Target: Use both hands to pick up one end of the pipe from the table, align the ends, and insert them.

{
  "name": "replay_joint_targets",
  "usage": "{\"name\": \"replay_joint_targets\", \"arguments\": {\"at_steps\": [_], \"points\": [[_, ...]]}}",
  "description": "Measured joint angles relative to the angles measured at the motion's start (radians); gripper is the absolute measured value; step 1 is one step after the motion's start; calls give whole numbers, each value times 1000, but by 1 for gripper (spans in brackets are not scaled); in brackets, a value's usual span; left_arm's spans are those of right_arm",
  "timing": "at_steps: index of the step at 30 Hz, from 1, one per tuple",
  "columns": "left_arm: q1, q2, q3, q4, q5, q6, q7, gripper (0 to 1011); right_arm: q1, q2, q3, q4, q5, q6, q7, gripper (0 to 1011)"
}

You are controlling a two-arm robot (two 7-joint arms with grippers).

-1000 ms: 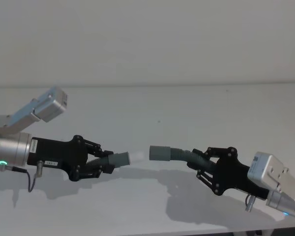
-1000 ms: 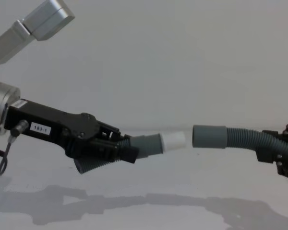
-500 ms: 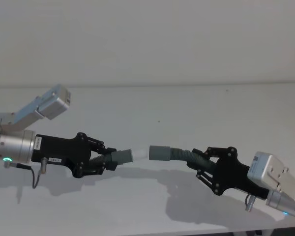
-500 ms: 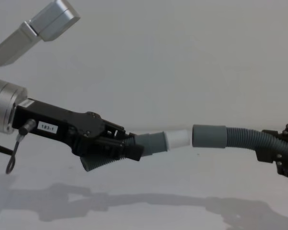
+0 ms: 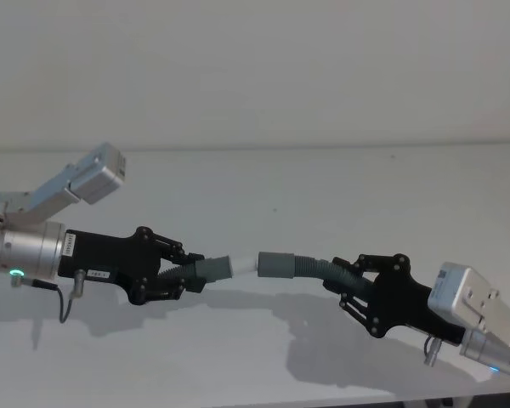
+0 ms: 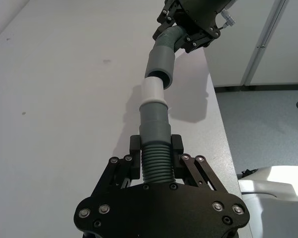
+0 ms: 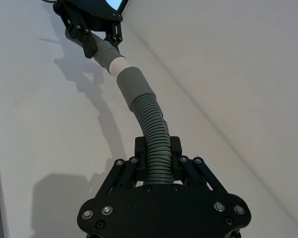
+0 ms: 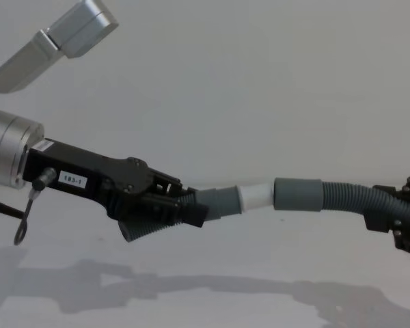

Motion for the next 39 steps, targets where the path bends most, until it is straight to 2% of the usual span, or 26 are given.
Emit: {"name": "replay_joint_targets", "arguments": {"at_steps": [21,39], "points": [[-24,-12,23,13,-6,-3,-7,321,0,0,0,0,0,0,-1,252],[-50,-41,53,39,-12,-6,-25,321,0,0,-1,0,0,0,0,252]]}}
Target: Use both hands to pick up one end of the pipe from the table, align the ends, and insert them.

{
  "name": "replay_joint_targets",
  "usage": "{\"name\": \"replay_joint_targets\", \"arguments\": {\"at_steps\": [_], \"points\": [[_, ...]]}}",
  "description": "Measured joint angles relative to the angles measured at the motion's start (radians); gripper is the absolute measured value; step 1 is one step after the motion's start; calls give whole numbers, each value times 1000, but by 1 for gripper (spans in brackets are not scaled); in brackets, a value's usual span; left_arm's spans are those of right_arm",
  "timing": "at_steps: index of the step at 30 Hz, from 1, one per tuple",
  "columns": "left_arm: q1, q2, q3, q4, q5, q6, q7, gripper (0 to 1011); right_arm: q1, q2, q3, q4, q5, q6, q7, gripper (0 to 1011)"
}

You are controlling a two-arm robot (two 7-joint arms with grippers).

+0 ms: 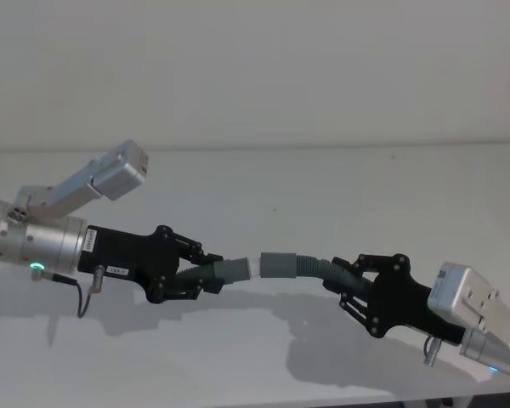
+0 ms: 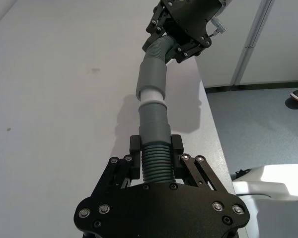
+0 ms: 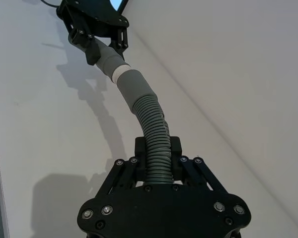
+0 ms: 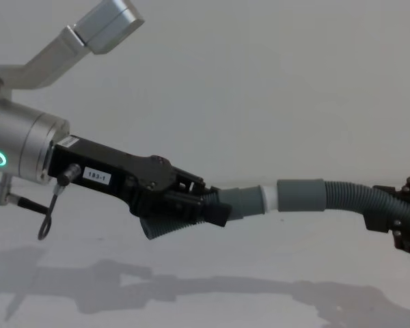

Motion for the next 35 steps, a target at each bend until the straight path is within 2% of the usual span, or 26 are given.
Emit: {"name": "replay_joint_targets", "arguments": {"at_steps": [35], "points": [[-11,-2,21,-3,-14,4,-3,321,0,0,1,0,0,0,0,252]]}}
